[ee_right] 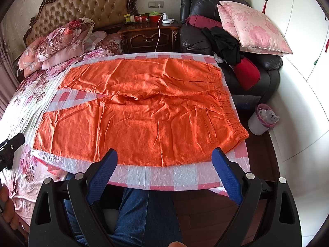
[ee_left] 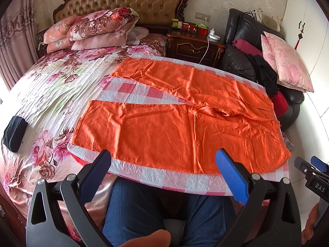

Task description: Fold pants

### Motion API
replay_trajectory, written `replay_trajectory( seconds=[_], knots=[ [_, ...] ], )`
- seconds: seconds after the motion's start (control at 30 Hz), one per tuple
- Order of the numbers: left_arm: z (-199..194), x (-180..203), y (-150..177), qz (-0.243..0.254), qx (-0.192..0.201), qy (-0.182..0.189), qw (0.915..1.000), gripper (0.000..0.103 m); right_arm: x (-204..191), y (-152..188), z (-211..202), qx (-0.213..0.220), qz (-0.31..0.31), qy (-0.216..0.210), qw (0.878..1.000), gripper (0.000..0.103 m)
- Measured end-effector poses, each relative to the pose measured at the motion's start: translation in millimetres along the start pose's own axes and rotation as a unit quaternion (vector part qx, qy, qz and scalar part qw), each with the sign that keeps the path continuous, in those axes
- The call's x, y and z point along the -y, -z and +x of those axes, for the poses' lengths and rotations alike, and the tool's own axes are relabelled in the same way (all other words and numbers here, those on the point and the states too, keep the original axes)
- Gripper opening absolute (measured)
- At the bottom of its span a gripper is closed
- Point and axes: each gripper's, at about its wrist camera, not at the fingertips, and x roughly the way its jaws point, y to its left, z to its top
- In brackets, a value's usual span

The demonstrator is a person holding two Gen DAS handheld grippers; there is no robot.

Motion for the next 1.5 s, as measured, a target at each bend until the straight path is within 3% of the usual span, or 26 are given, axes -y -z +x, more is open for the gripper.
replay_trajectory(
  seconds=[0.17,0.27,0.37,0.43,0.5,0.6,0.7,0.77,0.93,1.0,1.1,1.2,1.23,1.3,1.33,1.37,1.5],
  knots=[
    [3.0,-0.6,1.5,-0.002,0.000,0.002,1.0000,0.101,5.0,2.5,3.2,0.008,0.005,-0.005,1.000,0.090],
    [14.9,-6.7,4.7,-0.014,0.018,0.018,0.9996,0.101,22.7,6.0,27.9,0.004,0.041,-0.046,0.998,0.090],
    [42.3,-8.9,11.1,0.003,0.050,0.037,0.9981,0.101,60.2,13.0,98.3,-0.067,0.120,-0.080,0.987,0.090],
    [70.9,-9.3,19.8,0.022,0.028,0.048,0.9982,0.101,81.6,15.7,142.4,-0.111,0.158,-0.113,0.975,0.090],
    [99.0,-12.8,30.2,0.021,0.004,0.070,0.9973,0.101,94.5,11.2,159.3,-0.112,0.169,-0.098,0.974,0.090],
    [134.8,-15.6,38.9,0.020,-0.031,0.090,0.9953,0.101,109.4,-26.4,181.5,-0.077,0.125,-0.042,0.988,0.090],
    [165.4,-21.2,42.8,0.005,-0.062,0.111,0.9918,0.101,126.0,-74.9,211.1,-0.083,0.110,-0.048,0.989,0.090],
    [180.1,-28.0,43.8,-0.010,-0.076,0.119,0.9899,0.101,135.8,-121.6,240.5,-0.094,0.091,-0.027,0.991,0.090],
    [194.4,-52.8,43.7,-0.035,-0.093,0.115,0.9883,0.101,135.9,-226.0,311.4,-0.076,-0.022,0.098,0.992,0.090],
    [196.3,-65.9,40.0,-0.049,-0.099,0.103,0.9885,0.101,136.6,-253.9,343.0,-0.094,-0.047,0.099,0.990,0.090],
    [197.0,-92.0,26.5,-0.074,-0.096,0.077,0.9897,0.101,136.9,-272.0,379.4,-0.125,-0.069,0.083,0.986,0.071],
    [199.9,-115.2,-0.4,-0.097,-0.086,0.061,0.9897,0.100,139.5,-273.4,410.8,-0.158,-0.086,0.043,0.983,0.069],
    [201.8,-118.3,-9.8,-0.099,-0.084,0.061,0.9897,0.100,140.1,-277.3,411.8,-0.150,-0.086,0.035,0.984,0.068],
    [208.5,-120.6,-35.6,-0.093,-0.078,0.058,0.9909,0.099,143.3,-279.5,412.5,-0.153,-0.078,-0.009,0.985,0.048],
    [212.8,-119.7,-54.6,-0.089,-0.071,0.064,0.9914,0.095,141.0,-277.5,408.1,-0.150,-0.090,-0.008,0.985,0.023],
    [218.1,-120.2,-73.0,-0.092,-0.066,0.081,0.9902,0.090,137.5,-274.5,401.2,-0.144,-0.105,-0.011,0.984,0.014],
    [260.2,-130.4,-152.6,-0.141,-0.067,0.153,0.9759,0.081,117.2,-268.5,332.8,-0.069,-0.131,-0.071,0.986,0.012]
  ],
)
